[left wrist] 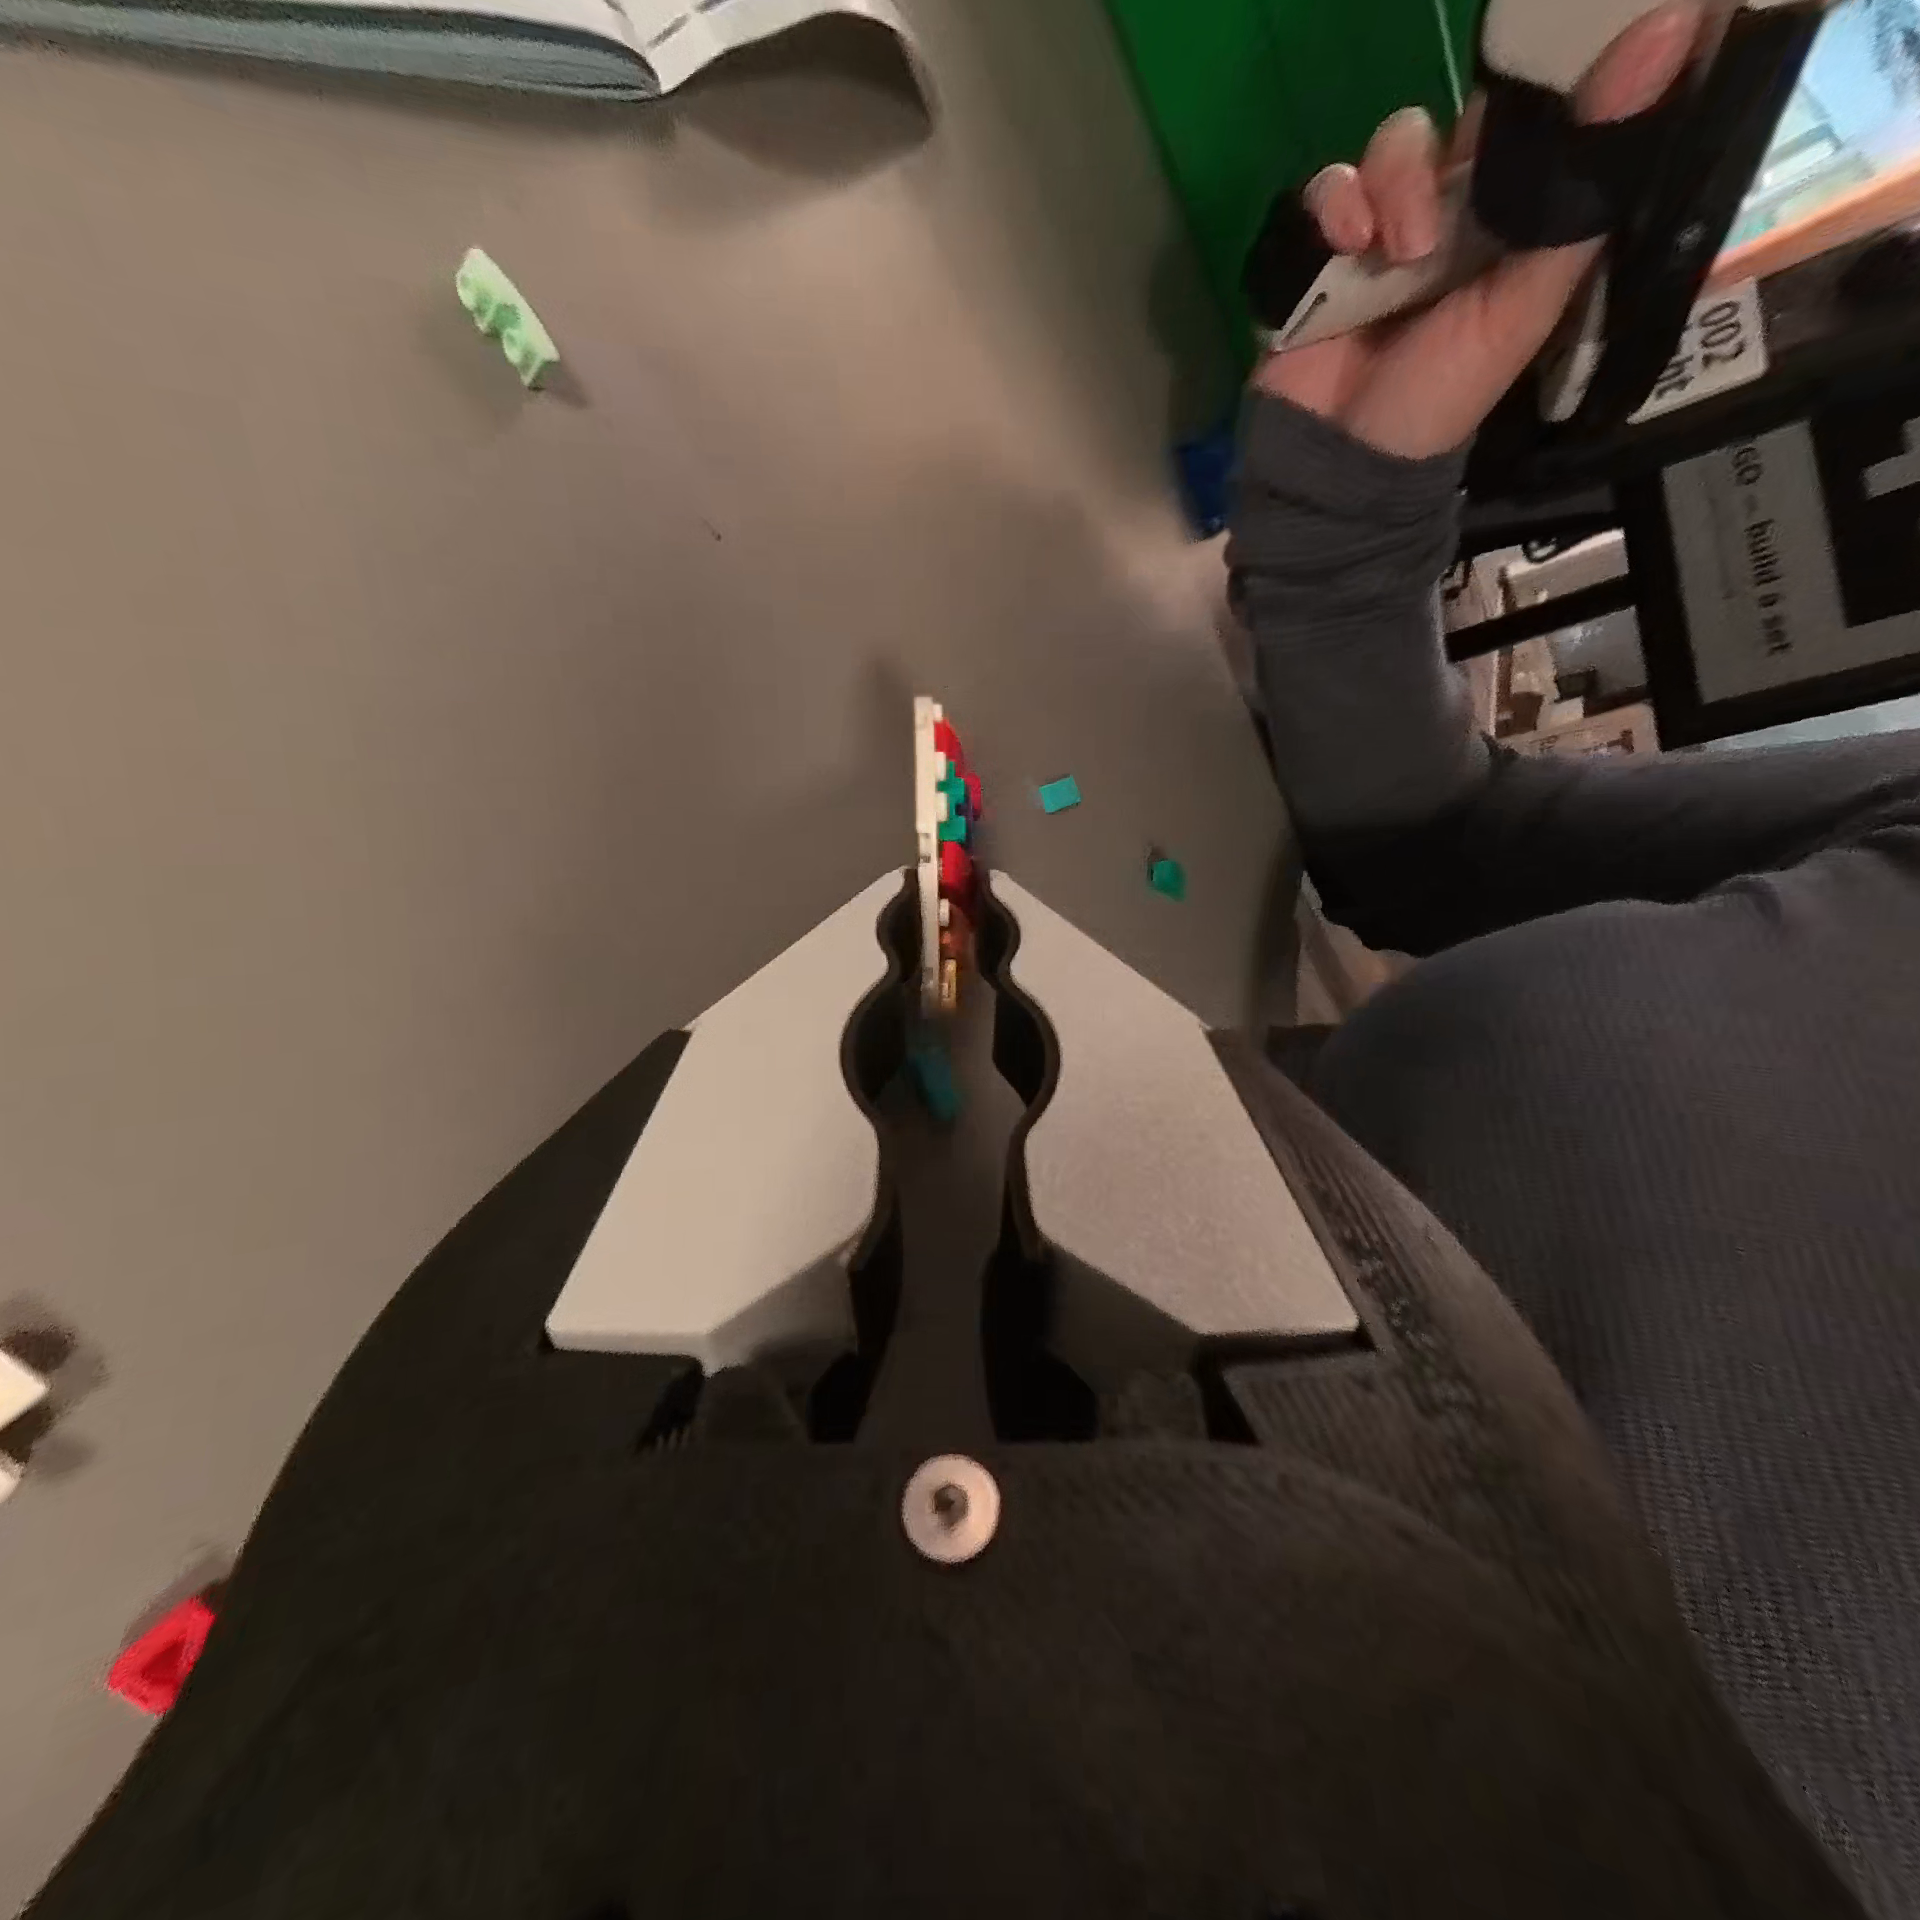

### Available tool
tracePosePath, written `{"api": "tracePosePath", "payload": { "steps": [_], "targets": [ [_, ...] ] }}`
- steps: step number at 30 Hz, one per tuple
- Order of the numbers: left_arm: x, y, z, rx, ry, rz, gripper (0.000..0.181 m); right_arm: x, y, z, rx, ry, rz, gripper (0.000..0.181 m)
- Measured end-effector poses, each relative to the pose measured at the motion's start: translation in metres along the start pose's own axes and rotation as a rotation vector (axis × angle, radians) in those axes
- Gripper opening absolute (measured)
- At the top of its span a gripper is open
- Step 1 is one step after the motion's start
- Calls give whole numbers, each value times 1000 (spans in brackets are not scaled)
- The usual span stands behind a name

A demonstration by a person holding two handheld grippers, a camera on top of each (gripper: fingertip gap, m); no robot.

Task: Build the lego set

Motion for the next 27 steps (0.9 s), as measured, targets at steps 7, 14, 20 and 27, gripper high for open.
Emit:
{"api": "tracePosePath", "payload": {
  "steps": [7, 14, 20, 27],
  "targets": [
    [15, -14, 1, 71, 23, -37, 13, -33, -13, 3, 68, -106, -35, 22],
    [20, -28, 0, 228, 44, -2, 19, -53, -23, 4, 116, -176, -76, 22],
    [26, -36, 2, 312, 146, 70, 23, -62, -20, 6, 107, -214, -84, 21],
    [65, -2, -30, 606, 514, 609, 35, -61, -23, 6, 113, -202, -120, 21]
  ]
}}
Point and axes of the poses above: each gripper's, where its closed fingertips meet, z out along the fingers, x out of its top, y = z × x across the jaws, the point moved 5 cm from there along -z, back along the fingers, and after that the axes turned 13 degrees about -x, right-handed, at the moved point
